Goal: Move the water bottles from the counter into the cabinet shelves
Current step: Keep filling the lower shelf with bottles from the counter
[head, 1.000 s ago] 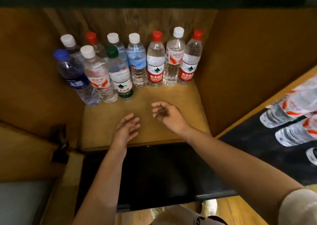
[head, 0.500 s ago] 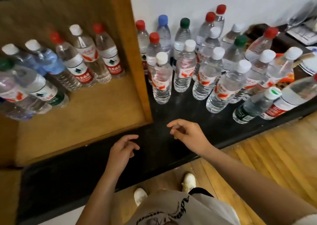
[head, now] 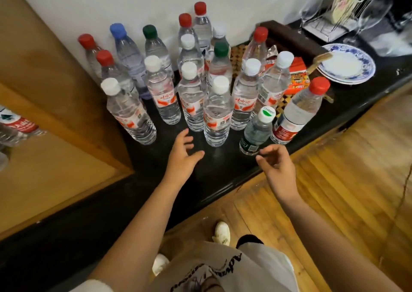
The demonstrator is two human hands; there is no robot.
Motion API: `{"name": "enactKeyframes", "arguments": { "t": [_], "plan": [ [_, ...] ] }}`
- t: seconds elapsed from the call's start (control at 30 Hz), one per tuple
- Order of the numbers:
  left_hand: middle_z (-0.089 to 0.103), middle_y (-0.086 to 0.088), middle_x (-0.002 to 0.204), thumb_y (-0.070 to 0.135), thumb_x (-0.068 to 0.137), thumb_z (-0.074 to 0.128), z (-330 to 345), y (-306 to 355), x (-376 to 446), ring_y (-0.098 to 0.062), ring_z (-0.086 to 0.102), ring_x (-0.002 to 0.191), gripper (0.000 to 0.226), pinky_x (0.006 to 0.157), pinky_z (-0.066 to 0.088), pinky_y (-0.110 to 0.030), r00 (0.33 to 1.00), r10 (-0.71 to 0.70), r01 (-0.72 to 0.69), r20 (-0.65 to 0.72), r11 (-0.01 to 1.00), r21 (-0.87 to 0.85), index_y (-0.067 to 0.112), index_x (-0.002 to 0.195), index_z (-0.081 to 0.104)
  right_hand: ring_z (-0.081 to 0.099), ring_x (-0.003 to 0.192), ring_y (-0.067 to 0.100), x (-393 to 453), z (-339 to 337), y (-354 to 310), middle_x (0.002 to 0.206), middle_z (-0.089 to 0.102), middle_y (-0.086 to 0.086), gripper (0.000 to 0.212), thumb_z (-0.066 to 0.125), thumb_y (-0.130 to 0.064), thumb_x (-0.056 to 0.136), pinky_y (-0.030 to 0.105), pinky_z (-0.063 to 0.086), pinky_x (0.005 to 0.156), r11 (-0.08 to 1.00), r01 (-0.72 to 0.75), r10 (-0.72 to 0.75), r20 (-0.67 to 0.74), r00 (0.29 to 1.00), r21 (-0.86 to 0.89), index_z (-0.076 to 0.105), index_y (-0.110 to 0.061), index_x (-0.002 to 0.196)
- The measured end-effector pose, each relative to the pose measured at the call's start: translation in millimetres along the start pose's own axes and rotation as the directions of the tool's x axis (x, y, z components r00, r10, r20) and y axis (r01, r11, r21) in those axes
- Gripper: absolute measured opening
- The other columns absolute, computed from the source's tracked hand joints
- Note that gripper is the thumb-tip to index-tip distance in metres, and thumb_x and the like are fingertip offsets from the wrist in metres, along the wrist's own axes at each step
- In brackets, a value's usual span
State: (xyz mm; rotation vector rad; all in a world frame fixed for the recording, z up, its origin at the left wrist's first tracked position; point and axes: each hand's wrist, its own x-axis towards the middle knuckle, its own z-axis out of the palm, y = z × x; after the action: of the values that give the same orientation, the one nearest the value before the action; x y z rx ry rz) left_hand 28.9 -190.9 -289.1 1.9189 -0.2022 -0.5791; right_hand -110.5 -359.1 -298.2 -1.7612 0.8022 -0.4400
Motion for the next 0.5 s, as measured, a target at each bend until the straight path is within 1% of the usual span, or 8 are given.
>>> {"name": "enactKeyframes", "arguments": {
  "t": [0.07,0.17,0.23,0.3,0.33,0.4,0.43,0.5],
  "plan": [
    [0.043,0.000,0.125,0.006,0.078,0.070,12.0,13.4,16.2,-0.012,0.046,0.112,0.077,0.092,0.038,-0.025,0.998,0.058,-0.058,-0.029,0.998,0.009,0.013,0.142,0.029,0.057,0.089,0.016,8.4,-5.2,1.3,0.099,0.056,0.003,0.030,0.067,-0.008,0.081,0.032,0.050,0.077,1.000,-0.022,0.023,-0.063,0.998,0.020,0.047,-0.018,0.101],
    [0.044,-0.001,0.133,0.008,0.073,0.076,24.2,26.8,33.4,-0.010,0.045,0.117,0.081,0.095,0.037,-0.019,0.992,0.119,-0.118,-0.038,0.993,0.013,0.015,0.141,0.031,0.051,0.103,0.012,22.2,-7.7,-1.8,0.115,0.050,-0.002,0.048,0.071,-0.013,0.078,0.026,0.048,0.083,0.999,-0.037,0.039,-0.077,0.996,0.039,0.041,-0.021,0.115],
    [0.049,0.008,0.123,0.004,0.070,0.077,30.1,32.7,40.0,0.002,0.049,0.108,0.076,0.085,0.039,-0.003,0.988,0.152,-0.153,-0.038,0.988,-0.027,0.019,0.134,0.038,0.048,0.110,0.010,31.3,-6.9,-4.4,0.123,0.047,-0.003,0.062,0.074,-0.016,0.076,0.024,0.044,0.088,0.999,-0.034,0.036,-0.045,0.998,0.033,0.037,-0.021,0.126],
    [0.052,0.014,0.112,0.002,0.067,0.078,35.8,36.9,44.7,0.011,0.051,0.096,0.070,0.076,0.038,0.003,0.984,0.172,-0.174,-0.044,0.983,-0.053,0.025,0.123,0.042,0.045,0.111,0.007,40.4,-5.5,-6.3,0.125,0.044,-0.006,0.072,0.076,-0.017,0.073,0.015,0.040,0.087,1.000,-0.012,0.012,-0.008,1.000,0.027,0.034,-0.019,0.131],
    [0.053,0.011,0.115,0.003,0.066,0.079,38.5,37.8,46.7,0.009,0.052,0.099,0.070,0.081,0.038,-0.001,0.985,0.166,-0.169,-0.048,0.984,-0.056,0.026,0.122,0.042,0.044,0.110,0.005,44.9,-4.8,-7.0,0.125,0.043,-0.007,0.076,0.078,-0.016,0.072,0.010,0.038,0.085,1.000,0.005,-0.005,0.009,1.000,0.023,0.033,-0.019,0.133],
    [0.051,0.001,0.126,0.006,0.064,0.081,43.0,39.0,49.8,-0.008,0.051,0.113,0.075,0.095,0.040,-0.020,0.986,0.150,-0.153,-0.068,0.987,-0.042,0.022,0.127,0.042,0.043,0.111,0.003,53.5,-3.1,-7.5,0.125,0.042,-0.008,0.082,0.080,-0.015,0.068,0.006,0.036,0.082,0.999,0.030,-0.030,0.043,0.999,0.011,0.032,-0.018,0.135],
    [0.050,-0.002,0.130,0.008,0.063,0.082,44.2,39.4,51.1,-0.014,0.049,0.119,0.078,0.101,0.040,-0.029,0.985,0.152,-0.154,-0.086,0.988,-0.022,0.021,0.128,0.042,0.042,0.112,0.003,57.0,-1.9,-7.4,0.125,0.041,-0.010,0.083,0.081,-0.014,0.067,0.005,0.035,0.082,0.999,0.035,-0.035,0.056,0.998,0.002,0.032,-0.019,0.135],
    [0.047,-0.004,0.133,0.015,0.061,0.084,45.6,39.6,53.2,-0.018,0.046,0.124,0.082,0.106,0.038,-0.039,0.981,0.157,-0.154,-0.118,0.988,0.033,0.019,0.131,0.041,0.039,0.113,0.004,62.4,0.6,-6.7,0.122,0.039,-0.012,0.086,0.082,-0.016,0.065,0.010,0.035,0.088,0.999,0.041,-0.039,0.073,0.997,-0.024,0.032,-0.020,0.134]
  ]
}}
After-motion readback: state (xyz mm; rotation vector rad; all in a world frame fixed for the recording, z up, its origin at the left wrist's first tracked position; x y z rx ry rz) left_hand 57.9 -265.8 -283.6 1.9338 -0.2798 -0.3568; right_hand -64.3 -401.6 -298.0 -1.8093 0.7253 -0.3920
